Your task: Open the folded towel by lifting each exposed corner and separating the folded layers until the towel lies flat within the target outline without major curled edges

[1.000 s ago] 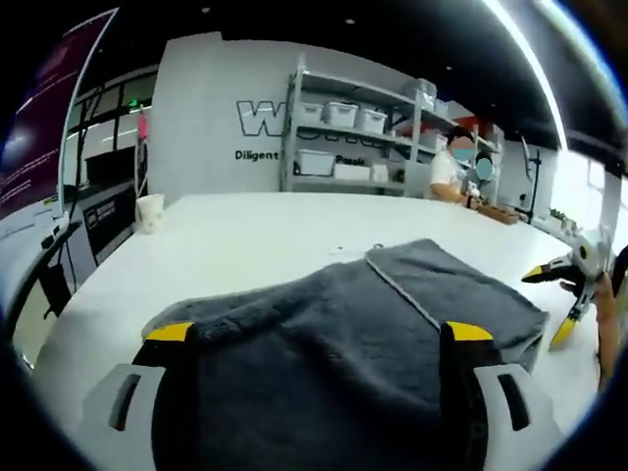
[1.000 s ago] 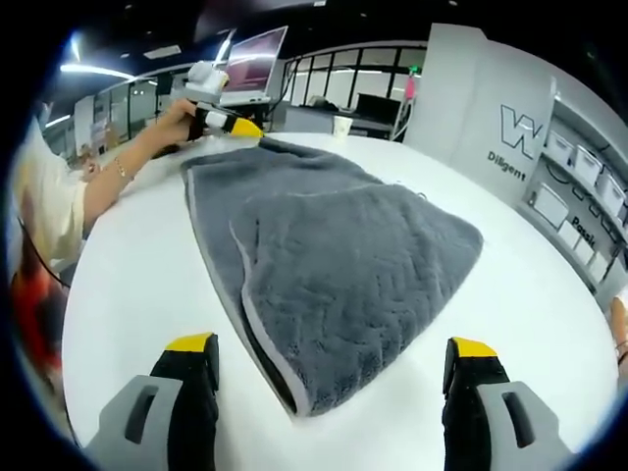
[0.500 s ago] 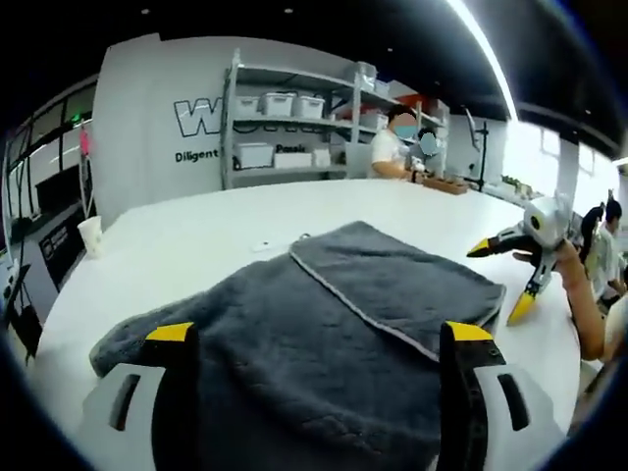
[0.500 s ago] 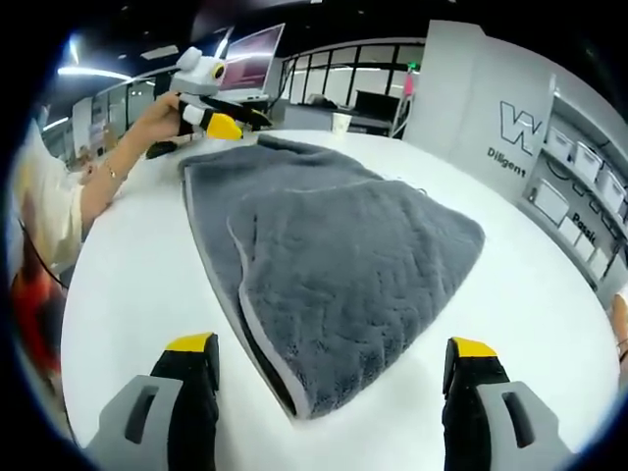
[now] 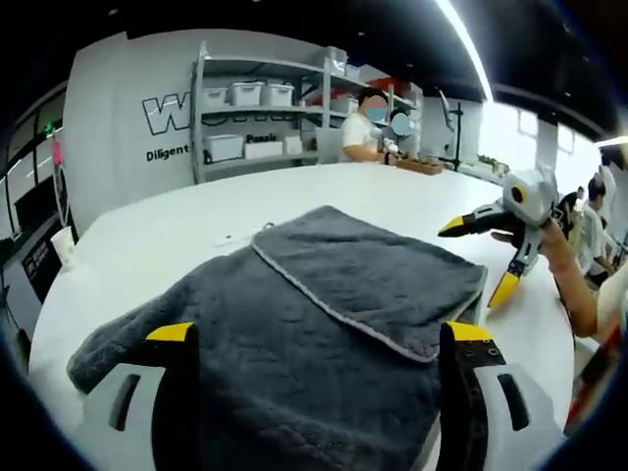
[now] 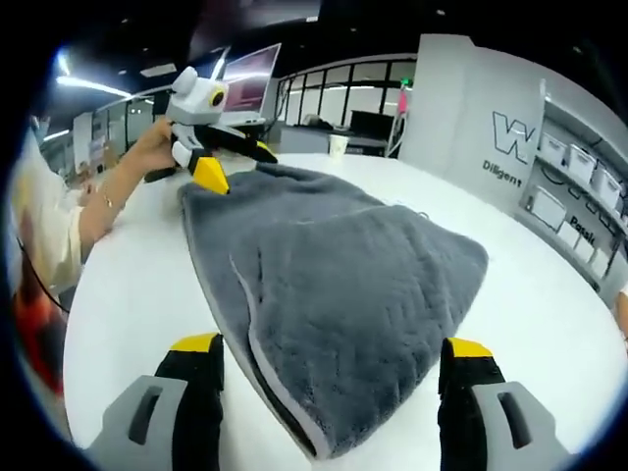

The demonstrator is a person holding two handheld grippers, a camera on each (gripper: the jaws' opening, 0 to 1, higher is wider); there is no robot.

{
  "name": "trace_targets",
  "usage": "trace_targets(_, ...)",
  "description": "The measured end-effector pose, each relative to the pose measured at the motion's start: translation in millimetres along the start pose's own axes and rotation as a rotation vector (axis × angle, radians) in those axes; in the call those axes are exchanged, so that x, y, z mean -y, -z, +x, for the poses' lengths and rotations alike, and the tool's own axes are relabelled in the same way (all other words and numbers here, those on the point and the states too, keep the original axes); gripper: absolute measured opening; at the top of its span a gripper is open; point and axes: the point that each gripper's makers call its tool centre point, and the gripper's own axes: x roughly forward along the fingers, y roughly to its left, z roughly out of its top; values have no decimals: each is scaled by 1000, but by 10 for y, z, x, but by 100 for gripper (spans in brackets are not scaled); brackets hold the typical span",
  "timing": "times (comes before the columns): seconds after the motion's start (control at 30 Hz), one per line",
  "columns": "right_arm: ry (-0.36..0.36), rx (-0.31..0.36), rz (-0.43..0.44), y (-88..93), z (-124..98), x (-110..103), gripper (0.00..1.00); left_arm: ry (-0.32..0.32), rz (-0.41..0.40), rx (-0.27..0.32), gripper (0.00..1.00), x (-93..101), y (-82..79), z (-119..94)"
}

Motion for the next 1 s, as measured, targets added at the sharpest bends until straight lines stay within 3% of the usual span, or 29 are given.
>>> trace_targets(0.1, -9, 29, -23, -82, 42, -71, 86, 10, 8, 1, 99, 23, -12, -2)
trace_targets(0.13, -28, 67, -49, -171, 90, -158, 84, 11, 9, 3, 99, 27, -16, -3)
trace_targets(0.3, -82, 141, -25, -316, 184, -325, 70, 15, 14, 2, 99, 42, -12, -7)
trace_targets(0.47, -82, 196, -37, -417, 245, -360, 49, 12, 26, -4, 99, 51, -8, -6)
trace_targets(0.6, -110, 230, -40, -479, 296, -440, 47, 10, 38, -12, 99, 54, 0, -1)
trace_targets(0.8, -102, 182, -128, -421, 412, -554, 34, 12, 41, -6, 98, 64, -14, -8)
trace_targets(0.93, -58, 100, -155, -256, 512, -474, 28, 7, 43, -10, 98, 62, -3, -10)
trace_targets(1.0, -53, 95, -165, -225, 536, -462, 22, 4, 45, -14, 98, 61, 4, -9)
